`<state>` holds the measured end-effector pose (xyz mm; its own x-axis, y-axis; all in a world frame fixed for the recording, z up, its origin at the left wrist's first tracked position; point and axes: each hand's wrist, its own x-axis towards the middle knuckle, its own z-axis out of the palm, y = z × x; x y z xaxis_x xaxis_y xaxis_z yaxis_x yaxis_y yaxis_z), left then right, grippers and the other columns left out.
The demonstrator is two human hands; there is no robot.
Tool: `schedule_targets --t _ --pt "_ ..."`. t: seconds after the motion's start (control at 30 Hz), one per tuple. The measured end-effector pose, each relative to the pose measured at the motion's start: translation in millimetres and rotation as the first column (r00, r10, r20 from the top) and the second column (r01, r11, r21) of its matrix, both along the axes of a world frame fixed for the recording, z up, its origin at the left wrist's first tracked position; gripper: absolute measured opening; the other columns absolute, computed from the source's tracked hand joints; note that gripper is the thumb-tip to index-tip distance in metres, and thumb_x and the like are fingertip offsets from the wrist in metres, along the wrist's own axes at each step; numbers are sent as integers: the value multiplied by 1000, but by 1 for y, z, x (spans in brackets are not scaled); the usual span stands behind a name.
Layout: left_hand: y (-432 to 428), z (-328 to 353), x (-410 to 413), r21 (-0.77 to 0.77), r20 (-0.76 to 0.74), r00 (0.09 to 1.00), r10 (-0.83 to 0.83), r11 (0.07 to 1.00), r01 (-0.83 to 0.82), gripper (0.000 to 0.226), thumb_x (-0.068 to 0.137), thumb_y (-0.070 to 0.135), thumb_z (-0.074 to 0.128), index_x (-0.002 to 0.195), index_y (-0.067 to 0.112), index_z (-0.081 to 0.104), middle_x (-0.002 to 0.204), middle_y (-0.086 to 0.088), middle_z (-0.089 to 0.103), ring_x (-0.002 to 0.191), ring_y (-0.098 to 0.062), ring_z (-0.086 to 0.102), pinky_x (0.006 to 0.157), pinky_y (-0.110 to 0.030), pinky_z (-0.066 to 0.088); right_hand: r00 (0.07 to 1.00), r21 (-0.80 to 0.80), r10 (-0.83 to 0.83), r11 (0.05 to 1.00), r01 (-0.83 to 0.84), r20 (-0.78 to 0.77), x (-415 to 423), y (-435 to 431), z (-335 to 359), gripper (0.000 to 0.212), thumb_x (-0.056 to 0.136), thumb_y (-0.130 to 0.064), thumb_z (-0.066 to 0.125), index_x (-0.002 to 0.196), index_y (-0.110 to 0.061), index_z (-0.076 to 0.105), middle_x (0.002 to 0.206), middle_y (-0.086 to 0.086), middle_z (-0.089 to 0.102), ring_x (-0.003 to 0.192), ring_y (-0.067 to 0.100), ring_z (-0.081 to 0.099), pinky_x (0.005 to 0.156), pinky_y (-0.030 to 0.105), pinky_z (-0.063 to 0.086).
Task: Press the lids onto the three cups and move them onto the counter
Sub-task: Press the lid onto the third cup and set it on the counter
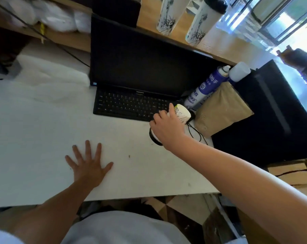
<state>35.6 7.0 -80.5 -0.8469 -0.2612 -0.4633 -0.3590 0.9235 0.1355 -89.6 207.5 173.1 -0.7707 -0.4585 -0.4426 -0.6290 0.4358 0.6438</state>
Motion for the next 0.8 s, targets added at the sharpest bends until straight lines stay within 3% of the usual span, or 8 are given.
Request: schedule_targets --t 0.3,0.4,0.47,0.53,0.6,0.73,0.8 --pt "-2 13 0 36 86 996 -7 999 4 96 67 87 -13 145 34 -34 152 -6 -44 138 -49 -37 98 -70 -30 993 -96 -120 988 120 5 -6 10 17 71 79 -23 77 142 -16 46 142 11 49 133 37 44 119 67 14" --pt "-1 15 -1 41 90 996 -11 999 8 96 66 87 -13 143 35 -37 149 -6 -48 138 -49 -37 96 -68 -33 962 -263 -259 926 272 83 -11 23 30 77 75 -23 81 141 -17 42 139 8 48 129 34 46 115 60 28" --pt "-2 17 -2 49 94 996 -11 999 7 96 65 88 -14 142 35 -38 148 -5 -50 137 -48 -39 94 -67 -35 874 -480 -409 731 486 261 -10 34 35 79 71 -24 84 138 -19 43 132 4 50 121 31 49 105 52 41" --pt "-3 16 -2 58 101 995 -14 998 9 97 64 89 -13 142 36 -38 147 -4 -51 135 -47 -42 91 -66 -38 757 -646 -465 410 643 459 -5 45 32 82 66 -24 87 136 -22 44 125 -2 49 113 25 51 92 43 50" --pt "-4 16 -2 64 110 994 -21 998 14 98 64 89 -14 142 36 -38 147 -4 -52 133 -46 -45 89 -64 -40 674 -721 -443 84 688 591 5 52 19 82 64 -23 91 133 -23 46 117 -6 51 105 20 56 75 29 50" --pt "-5 15 -5 55 118 993 -7 998 0 98 62 89 -14 141 37 -39 146 -3 -53 134 -46 -43 85 -63 -42 485 -555 -272 -461 693 831 36 55 -31 76 67 -21 93 125 -31 44 112 -16 60 98 2 62 67 13 49" --pt "-5 15 -6 59 116 993 4 998 -10 97 64 89 -11 140 37 -40 145 -3 -54 136 -47 -41 87 -64 -40 457 -477 -200 -600 642 866 50 50 -57 73 69 -16 92 123 -30 46 115 -11 63 101 1 63 65 11 53"
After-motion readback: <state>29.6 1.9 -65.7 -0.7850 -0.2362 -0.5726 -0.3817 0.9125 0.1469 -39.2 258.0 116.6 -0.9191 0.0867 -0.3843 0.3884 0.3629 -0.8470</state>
